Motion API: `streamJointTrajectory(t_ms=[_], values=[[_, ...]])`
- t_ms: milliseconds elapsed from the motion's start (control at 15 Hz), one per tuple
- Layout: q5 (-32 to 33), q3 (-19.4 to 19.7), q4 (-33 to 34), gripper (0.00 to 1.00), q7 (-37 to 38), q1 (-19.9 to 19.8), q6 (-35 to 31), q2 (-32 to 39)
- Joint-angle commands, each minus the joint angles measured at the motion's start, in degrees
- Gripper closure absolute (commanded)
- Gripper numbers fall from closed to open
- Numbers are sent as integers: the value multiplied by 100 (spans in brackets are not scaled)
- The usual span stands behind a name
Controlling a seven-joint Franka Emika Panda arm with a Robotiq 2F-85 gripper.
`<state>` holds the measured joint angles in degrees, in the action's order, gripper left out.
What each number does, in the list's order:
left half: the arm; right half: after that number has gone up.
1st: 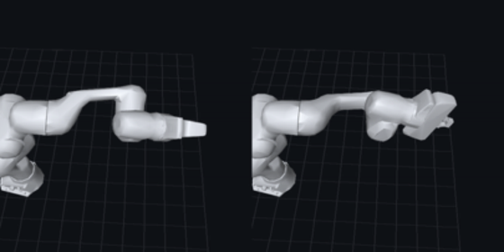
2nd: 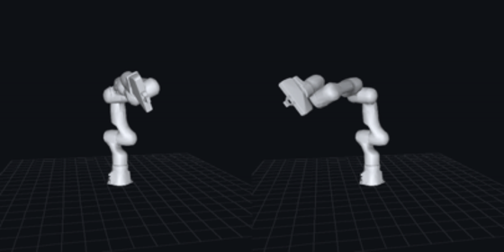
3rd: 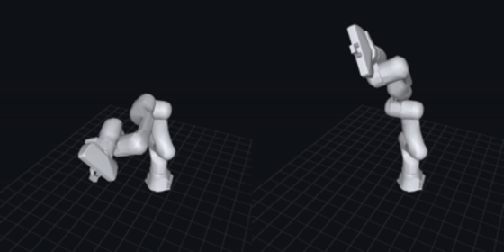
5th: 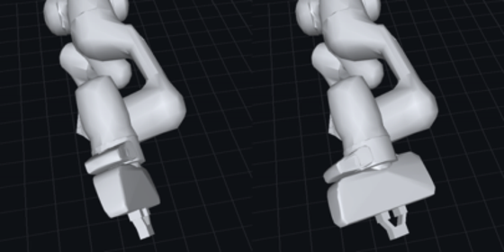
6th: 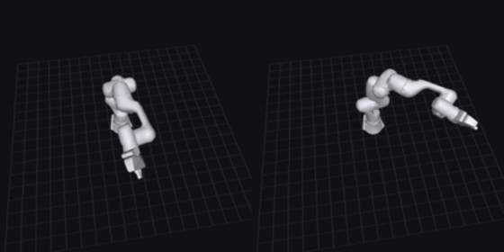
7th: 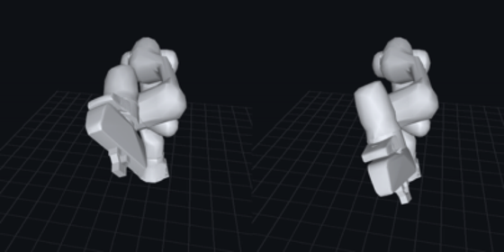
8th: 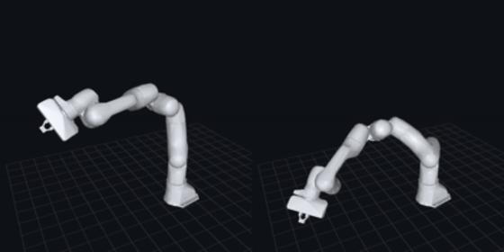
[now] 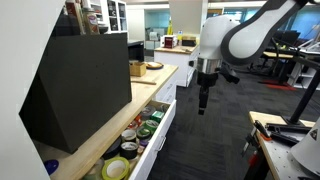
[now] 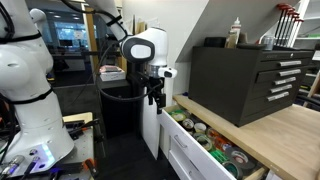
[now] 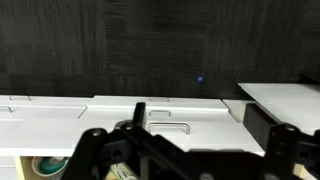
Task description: Close the top drawer of the cabinet.
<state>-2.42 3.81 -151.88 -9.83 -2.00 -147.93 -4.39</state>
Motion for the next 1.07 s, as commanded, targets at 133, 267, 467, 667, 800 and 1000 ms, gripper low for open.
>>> streamJointTrajectory(t_ms=[133,267,467,667,800,1000], values=[[-431,-247,244,0,222,95,-1179,1184],[-445,-322,471,0,360,65,-1459,1621],[-268,-357,847,0,622,95,-1590,2125],[-30,-294,1193,0,800,209,-1560,2515],[189,-194,1350,0,880,316,-1347,2632],[95,-357,1280,0,701,139,-1440,2625]])
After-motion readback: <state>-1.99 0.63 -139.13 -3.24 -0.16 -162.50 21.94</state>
